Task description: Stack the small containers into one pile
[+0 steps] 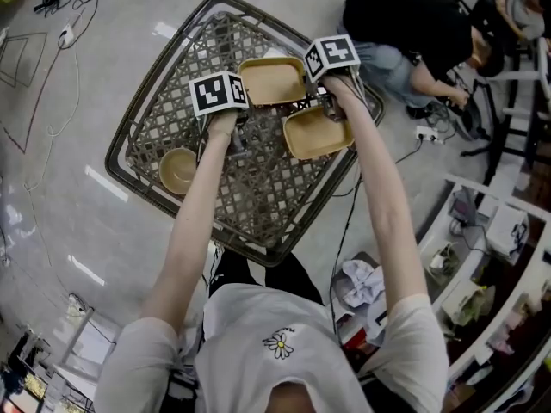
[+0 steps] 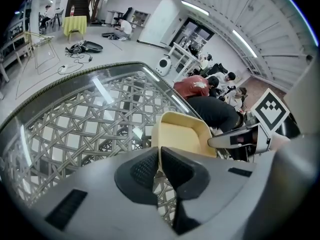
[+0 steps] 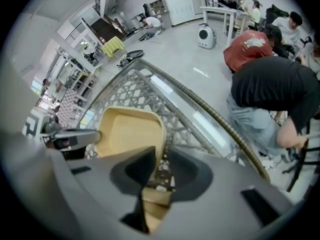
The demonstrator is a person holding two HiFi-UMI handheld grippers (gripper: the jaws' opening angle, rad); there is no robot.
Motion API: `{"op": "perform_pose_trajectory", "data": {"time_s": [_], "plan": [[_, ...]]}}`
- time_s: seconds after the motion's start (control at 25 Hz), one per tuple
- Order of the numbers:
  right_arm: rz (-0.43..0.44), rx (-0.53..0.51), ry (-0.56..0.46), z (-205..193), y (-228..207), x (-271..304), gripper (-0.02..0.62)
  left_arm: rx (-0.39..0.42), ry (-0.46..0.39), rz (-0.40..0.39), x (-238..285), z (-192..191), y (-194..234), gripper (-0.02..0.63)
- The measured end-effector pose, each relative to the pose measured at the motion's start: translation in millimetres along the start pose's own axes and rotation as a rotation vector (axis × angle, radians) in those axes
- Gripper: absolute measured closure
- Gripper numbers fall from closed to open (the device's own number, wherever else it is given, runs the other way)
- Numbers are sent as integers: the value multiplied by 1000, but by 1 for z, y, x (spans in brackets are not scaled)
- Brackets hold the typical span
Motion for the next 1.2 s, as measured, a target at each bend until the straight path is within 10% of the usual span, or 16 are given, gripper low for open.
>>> {"op": "perform_pose_trajectory", "data": {"time_s": [0.68,1.2], "plan": [[-34,-69,-186,-37,26,-101,554,105,-96,-128,-76,-12,-56,574],[-59,-52,-177,-120,-13,-131,555,173,-7,-207,-80,-83,-127,572]]}}
Point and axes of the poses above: the fingertips, and each gripper's own axes: x forward along the fingers, y to its left, z out of its top, the point moved 4 cm from there along -x, backward along the fingers, and after that the axes turned 13 degrees about y, right-handed, at the moved point
